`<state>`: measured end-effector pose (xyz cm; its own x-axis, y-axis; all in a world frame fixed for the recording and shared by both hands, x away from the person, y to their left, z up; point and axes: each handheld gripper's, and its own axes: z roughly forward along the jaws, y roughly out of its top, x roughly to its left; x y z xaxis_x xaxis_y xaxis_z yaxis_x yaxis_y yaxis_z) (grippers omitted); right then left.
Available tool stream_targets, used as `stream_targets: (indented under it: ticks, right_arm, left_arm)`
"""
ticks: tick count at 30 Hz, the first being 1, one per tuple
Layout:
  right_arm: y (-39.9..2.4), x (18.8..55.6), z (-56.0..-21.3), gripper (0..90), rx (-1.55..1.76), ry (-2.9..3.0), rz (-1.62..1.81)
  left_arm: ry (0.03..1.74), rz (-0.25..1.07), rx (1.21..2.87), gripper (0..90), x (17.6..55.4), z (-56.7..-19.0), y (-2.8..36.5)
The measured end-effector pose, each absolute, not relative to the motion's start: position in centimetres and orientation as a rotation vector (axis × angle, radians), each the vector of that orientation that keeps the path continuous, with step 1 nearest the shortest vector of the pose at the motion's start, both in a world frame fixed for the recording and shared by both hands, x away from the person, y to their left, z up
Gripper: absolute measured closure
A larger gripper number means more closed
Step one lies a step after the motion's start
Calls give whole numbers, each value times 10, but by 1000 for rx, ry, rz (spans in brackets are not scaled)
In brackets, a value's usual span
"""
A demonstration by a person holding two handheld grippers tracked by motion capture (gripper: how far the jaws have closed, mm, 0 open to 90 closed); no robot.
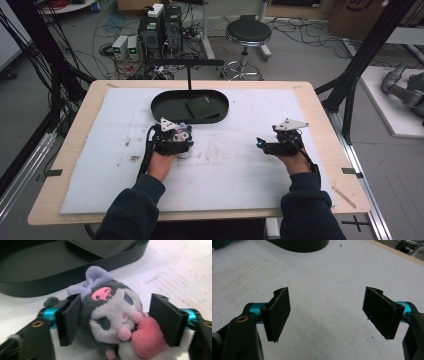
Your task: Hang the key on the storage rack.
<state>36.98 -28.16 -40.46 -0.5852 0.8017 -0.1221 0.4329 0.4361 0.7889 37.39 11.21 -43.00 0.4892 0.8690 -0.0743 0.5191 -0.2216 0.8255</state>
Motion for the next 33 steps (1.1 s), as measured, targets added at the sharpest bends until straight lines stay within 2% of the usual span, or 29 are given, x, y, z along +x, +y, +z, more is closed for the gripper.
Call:
stream_targets:
  ticks: [5,8,11,16,21,26,29,31,33]
  right_arm:
    - [-282,369,-404,228,1050,2198,1012]
    - [-282,368,-404,229,1053,2197,1014]
    - [-282,369,-405,230,1053,2202,1010]
    - [-282,370,-406,231,1062,2201,1010]
    - [-284,370,-406,231,1064,2201,1016]
    - [-284,369,-406,235,1075,2200,1011]
    - [-285,370,-406,235,1076,2198,1019]
    - [-285,370,-406,235,1081,2198,1015]
    - [-285,370,-406,235,1083,2197,1018]
  left_arm:
    - [1003,447,1963,449,376,-423,127]
    - [926,345,2008,467,381,-420,134]
    - [899,284,2030,453,383,-420,134]
    - [1003,388,1965,316,375,-414,124]
    - [1137,490,1830,303,361,-404,115]
    - [1272,481,1900,241,366,-419,101]
    - [1267,481,1957,242,368,-428,94]
    - [1205,503,2016,297,368,-429,95]
    - [1170,464,2033,334,369,-427,100]
